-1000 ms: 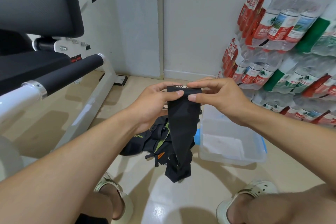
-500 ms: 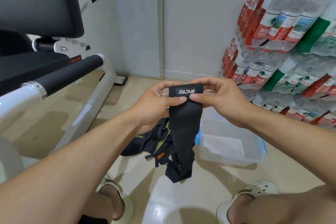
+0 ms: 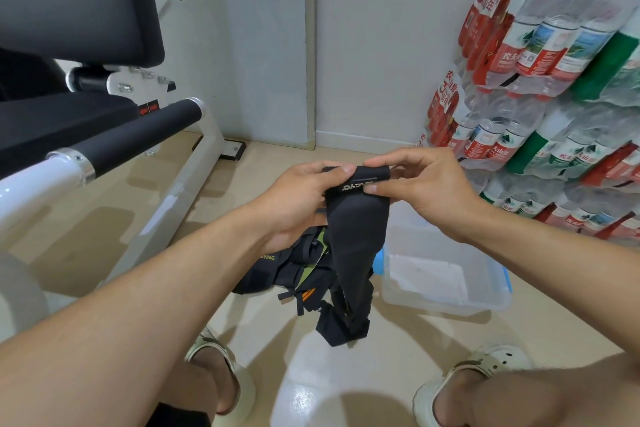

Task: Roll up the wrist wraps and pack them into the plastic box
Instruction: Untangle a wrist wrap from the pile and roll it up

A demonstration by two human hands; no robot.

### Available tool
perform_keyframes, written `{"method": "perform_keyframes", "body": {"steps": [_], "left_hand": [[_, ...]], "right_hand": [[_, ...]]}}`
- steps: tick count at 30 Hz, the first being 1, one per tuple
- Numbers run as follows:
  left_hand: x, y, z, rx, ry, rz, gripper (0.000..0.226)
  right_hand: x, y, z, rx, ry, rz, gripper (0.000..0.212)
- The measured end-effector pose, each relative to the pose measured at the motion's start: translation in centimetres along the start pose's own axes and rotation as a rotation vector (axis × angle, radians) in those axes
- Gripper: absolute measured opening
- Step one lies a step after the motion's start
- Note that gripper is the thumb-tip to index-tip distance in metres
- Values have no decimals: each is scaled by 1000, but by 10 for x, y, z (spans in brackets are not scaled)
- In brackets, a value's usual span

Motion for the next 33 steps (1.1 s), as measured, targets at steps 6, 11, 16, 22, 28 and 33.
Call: {"method": "perform_keyframes", "body": {"steps": [6,11,16,22,28,33], "left_hand": [[-5,2,-2,31,13,131,36],[-9,7,-1,72,1,148,53],[-8,8,0,111,4,105,62],[-10,3,-2,104,31,105,63],[-3,-3,0,62,-63,61,32],[-6,0,-4,89,11,39,21]], "right_hand": [[0,1,0,-6,-67,-39,33],[1,-1,2,26,-102,-40,29],[2,7,0,163,-154,-164,61],[2,9,1,152,-127,-135,41],[-1,9,0,138,-67,-100,33],[-2,8,1,133,-41,-55,31]]}}
Point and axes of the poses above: each hand's wrist, its own z-axis away from the middle knuckle, its own x-axis out of the palm, y = z × x, the point moved 5 cm from there along -z, towards the middle knuckle, and after that the axes turned 5 degrees about -y, right-handed, at the moved point
